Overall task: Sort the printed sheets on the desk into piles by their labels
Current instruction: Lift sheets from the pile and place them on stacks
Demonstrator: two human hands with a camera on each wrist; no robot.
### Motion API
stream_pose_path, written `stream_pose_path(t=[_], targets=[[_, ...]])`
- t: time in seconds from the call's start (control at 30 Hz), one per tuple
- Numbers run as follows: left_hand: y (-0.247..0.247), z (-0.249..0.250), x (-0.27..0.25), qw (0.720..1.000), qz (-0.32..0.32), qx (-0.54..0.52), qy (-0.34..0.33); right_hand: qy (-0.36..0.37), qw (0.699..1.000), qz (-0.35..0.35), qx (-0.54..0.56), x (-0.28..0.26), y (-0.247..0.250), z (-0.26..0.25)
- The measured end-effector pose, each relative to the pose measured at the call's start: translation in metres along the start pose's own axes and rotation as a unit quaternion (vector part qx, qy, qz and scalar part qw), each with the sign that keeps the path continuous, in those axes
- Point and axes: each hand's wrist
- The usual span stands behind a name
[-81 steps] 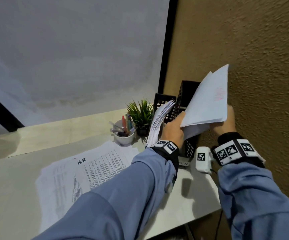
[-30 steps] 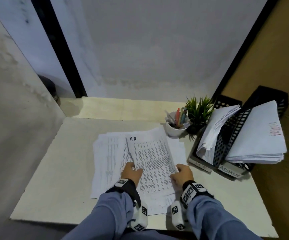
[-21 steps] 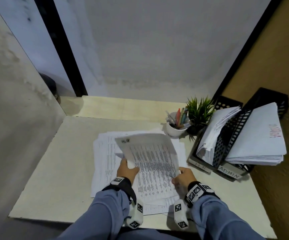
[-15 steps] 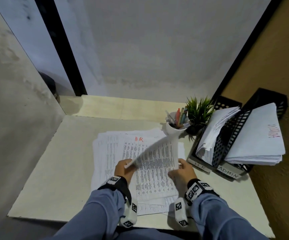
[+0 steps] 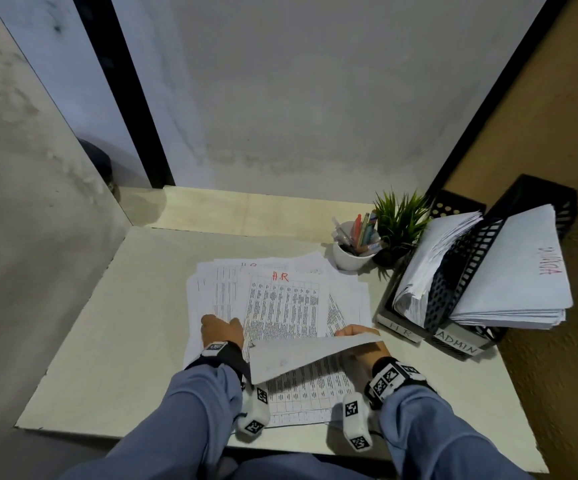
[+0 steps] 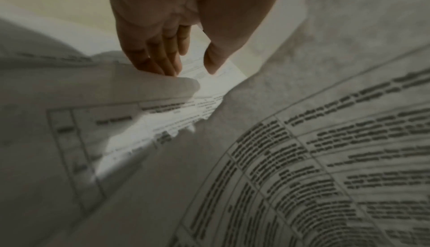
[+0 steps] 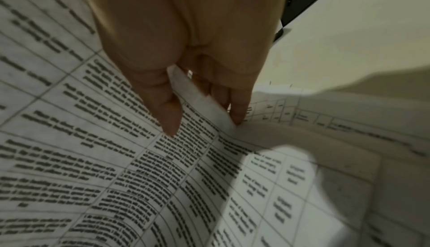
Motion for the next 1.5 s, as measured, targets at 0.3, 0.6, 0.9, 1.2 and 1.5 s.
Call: stream_pose_path(t=[0.3, 0.6, 0.9, 1.2, 1.5], targets=[[-0.007, -0.01, -0.009, 0.982, -0.123, -0.095, -0.106, -0.064, 0.996, 0.044, -0.045, 0.007, 0.004, -0.004], [-0.001, -0.008, -0.016, 0.956, -0.198, -0.216, -0.006, -0.069, 0.995, 0.075, 0.019, 0.05, 0.017, 0.035], [0.003, 0.004, -0.013, 0.992, -0.074, -0.04, -0.097, -0.061, 0.996, 0.068, -0.017, 0.014, -0.01, -0.006], [0.027, -0.012, 0.019, 0.993, 0.031, 0.109, -0.028, -0.056, 0.995, 0.075, -0.023, 0.017, -0.008, 0.004], [0.024, -0.01, 0.012, 0.989, 0.02, 0.111, -0.099, -0.051, 0.995, 0.084, -0.027, 0.019, -0.011, 0.008]])
Point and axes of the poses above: each hand's wrist, its own x-axis towards the middle knuckle, its own y-axis out of the back of the hand, z = x × y, and after that the axes turned 7 degrees about z, right-handed
